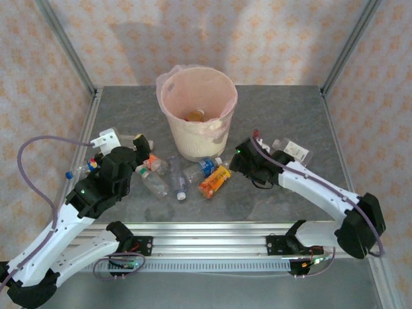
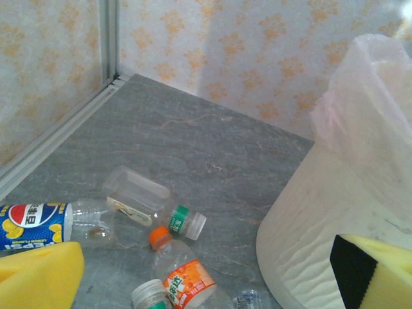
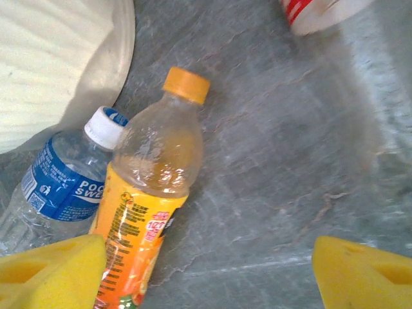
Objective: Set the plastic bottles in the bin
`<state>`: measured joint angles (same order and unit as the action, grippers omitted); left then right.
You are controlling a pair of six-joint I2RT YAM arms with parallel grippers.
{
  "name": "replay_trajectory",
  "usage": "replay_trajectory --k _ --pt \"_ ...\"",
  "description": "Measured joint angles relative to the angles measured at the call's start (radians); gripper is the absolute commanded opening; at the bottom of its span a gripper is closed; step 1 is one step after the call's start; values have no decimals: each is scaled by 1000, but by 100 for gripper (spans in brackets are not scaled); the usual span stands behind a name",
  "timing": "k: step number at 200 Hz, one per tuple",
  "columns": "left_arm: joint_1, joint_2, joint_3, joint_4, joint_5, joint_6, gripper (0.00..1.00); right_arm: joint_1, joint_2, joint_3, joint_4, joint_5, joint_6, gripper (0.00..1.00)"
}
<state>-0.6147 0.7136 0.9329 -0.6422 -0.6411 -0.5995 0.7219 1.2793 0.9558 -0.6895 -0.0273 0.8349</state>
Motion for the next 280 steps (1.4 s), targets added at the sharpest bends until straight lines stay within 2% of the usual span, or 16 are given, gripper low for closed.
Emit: replay_trajectory --k 66,136,280 --pt "0 -17 -1 -2 -34 -25 100 15 110 -23 154 -67 52 84" --pt "0 -15 -22 -2 -48 -33 100 17 245 -19 208 -124 44 84" --pt "0 16 -22 -2 -48 -33 100 13 295 -6 242 -104 19 85"
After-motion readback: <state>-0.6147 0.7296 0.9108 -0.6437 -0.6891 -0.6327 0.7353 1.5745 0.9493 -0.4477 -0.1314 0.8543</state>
